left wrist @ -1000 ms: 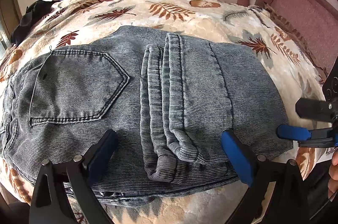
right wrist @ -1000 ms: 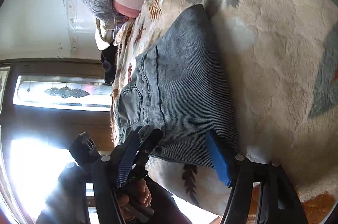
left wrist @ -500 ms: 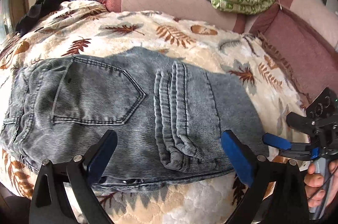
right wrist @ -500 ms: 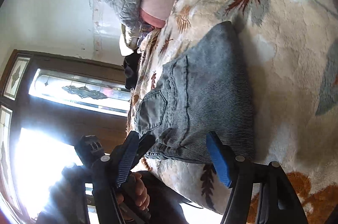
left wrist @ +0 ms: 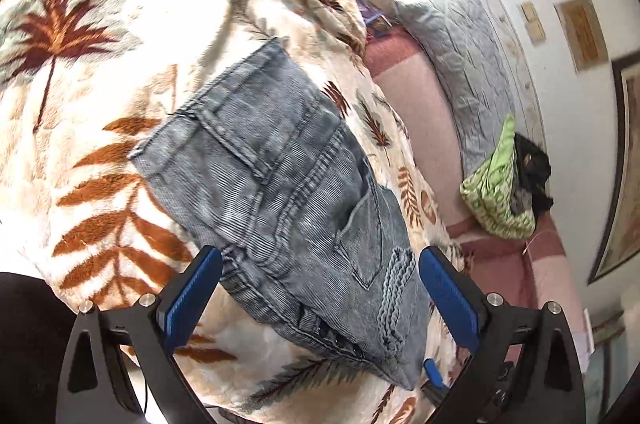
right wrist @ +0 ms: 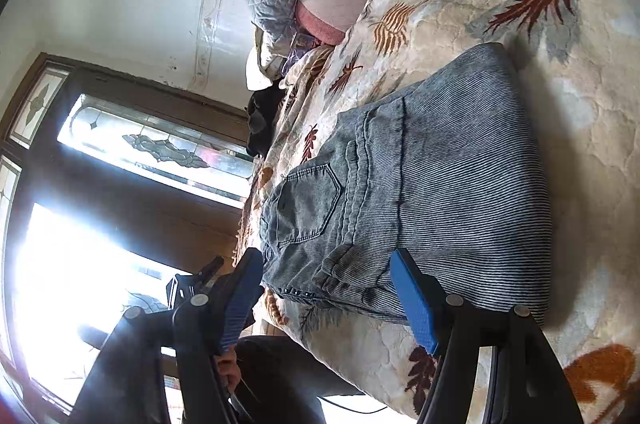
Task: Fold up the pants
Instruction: 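Grasp the jeans waistband edge with the left tool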
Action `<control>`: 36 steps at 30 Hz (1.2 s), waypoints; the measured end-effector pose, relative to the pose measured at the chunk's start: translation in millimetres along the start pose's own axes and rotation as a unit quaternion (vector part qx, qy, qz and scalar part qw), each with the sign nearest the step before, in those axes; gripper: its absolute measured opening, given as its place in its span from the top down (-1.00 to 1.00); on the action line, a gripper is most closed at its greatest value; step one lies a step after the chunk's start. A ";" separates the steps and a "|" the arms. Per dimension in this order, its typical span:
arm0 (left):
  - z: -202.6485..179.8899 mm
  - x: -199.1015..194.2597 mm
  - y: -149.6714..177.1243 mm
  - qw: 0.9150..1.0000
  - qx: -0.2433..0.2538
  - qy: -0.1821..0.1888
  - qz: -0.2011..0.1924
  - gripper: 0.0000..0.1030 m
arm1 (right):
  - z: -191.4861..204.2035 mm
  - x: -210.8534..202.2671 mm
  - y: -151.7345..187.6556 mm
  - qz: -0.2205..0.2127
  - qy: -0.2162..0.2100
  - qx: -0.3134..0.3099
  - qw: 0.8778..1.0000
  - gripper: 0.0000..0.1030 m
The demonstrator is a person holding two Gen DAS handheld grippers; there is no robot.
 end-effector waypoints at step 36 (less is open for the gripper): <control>41.2 15.8 -38.8 0.998 -0.015 -0.050 -0.022 0.68 | 35.5 154.8 -22.4 0.137 0.048 0.066 0.987 -0.35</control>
Point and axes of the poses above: each gripper's, at about its wrist camera, not at the fingertips, and x roughly the way its jaws point, z to its left, y to its underside, the point moved 2 cm from there along x, roughly the way its jaws point, and after that the axes turned 2 degrees about -z, right-handed, at the moved point
